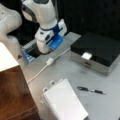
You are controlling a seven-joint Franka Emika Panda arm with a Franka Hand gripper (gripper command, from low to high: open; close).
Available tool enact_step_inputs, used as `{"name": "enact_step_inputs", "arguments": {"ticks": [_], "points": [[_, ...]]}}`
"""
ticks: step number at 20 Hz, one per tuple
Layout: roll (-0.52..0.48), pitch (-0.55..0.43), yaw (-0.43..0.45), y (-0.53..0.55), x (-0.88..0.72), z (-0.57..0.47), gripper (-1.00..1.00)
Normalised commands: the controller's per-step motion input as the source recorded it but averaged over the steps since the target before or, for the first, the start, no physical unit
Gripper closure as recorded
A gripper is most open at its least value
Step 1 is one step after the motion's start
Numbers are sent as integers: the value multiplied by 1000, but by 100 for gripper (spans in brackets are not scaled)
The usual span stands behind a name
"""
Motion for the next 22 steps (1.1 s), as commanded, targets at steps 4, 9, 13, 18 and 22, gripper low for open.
{"name": "enact_step_inputs", "arguments": {"ticks": [4,9,13,18,22], "points": [[-82,208,17,0,127,211,-100],[-97,184,9,16,171,178,-100],[-99,214,11,50,283,259,-100],[-108,274,21,44,459,359,-100],[-118,364,64,-6,637,446,-100]]}}
